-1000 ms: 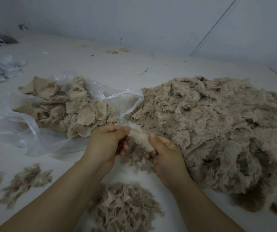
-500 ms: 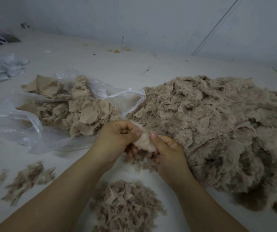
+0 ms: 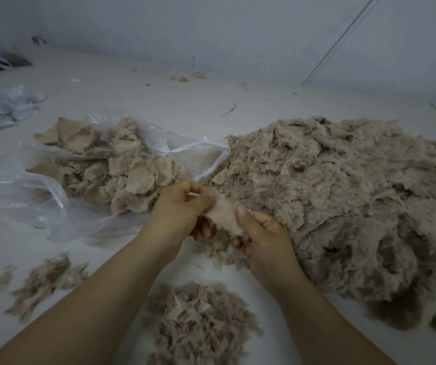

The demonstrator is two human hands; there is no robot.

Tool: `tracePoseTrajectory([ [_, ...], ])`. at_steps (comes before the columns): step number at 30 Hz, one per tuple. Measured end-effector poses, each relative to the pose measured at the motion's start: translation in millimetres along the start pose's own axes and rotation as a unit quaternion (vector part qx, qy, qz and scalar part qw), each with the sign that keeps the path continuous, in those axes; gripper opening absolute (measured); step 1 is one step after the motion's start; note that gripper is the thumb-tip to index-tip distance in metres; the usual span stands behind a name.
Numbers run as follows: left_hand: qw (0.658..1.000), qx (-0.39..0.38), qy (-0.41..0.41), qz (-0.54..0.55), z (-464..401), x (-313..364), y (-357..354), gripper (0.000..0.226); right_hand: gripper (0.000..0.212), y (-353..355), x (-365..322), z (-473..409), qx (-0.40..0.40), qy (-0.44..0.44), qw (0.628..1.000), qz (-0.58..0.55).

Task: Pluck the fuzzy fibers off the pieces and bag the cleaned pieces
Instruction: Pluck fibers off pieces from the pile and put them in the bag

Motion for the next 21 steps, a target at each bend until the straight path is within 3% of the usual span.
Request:
tracePoseTrajectory([
  [2, 0.998, -0.065, -0.007, -0.006, 7, -1, -4, 0.02, 0.054, -1, -1, 0, -0.008, -0.002, 1.0, -0.004],
  [4, 0.995, -0.081, -0.059, -0.028, 15, 3, -4, 0.015, 0.047, -3, -2, 0, -0.013, 0.001, 1.0, 0.0],
  [6, 0.995, -0.01, -0.095, -0.037, 14, 7, 8, 0.012, 0.038, -4, -2, 0, -0.012, 0.008, 1.0, 0.004],
  [9, 0.97, 0.196, -0.123, -0.07, -2, 18, 50, 0.017, 0.035, -3, -2, 0, -0.006, 0.009, 1.0, 0.006],
  [11, 0.91, 0.306, -0.185, -0.21, -10, 36, 81, 0.011, 0.035, -4, -2, 0, -0.007, 0.007, 1.0, 0.006],
  [12, 0.869, 0.312, -0.205, -0.326, -17, 41, 90, 0.012, 0.035, -4, -2, 0, -0.009, 0.006, 1.0, 0.006],
  [13, 0.822, 0.289, -0.191, -0.452, -26, 41, 94, 0.016, 0.035, -5, -2, 0, -0.009, 0.006, 1.0, 0.006],
  [15, 0.738, 0.241, -0.083, -0.625, -40, 27, 102, 0.02, 0.035, -5, -2, 0, -0.007, 0.004, 1.0, 0.003],
  [16, 0.715, 0.233, -0.052, -0.657, -39, 23, 102, 0.018, 0.035, -6, -2, 0, -0.007, 0.005, 1.0, 0.003],
  [18, 0.697, 0.23, -0.07, -0.676, -34, 25, 95, 0.013, 0.034, -6, -3, 0, -0.005, 0.006, 1.0, 0.004],
  [21, 0.668, 0.269, -0.194, -0.666, -14, 38, 71, 0.016, 0.033, -6, -3, 0, -0.005, 0.01, 1.0, 0.005],
])
Point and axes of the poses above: each hand's wrist, its own z-axis away from the middle knuckle, its own y-axis out of the back of the hand, x = y × z, the point moved 5 cm from there along -z, towards the middle knuckle, and after that the axes turned 8 degrees about -z, right-handed, at the moved point
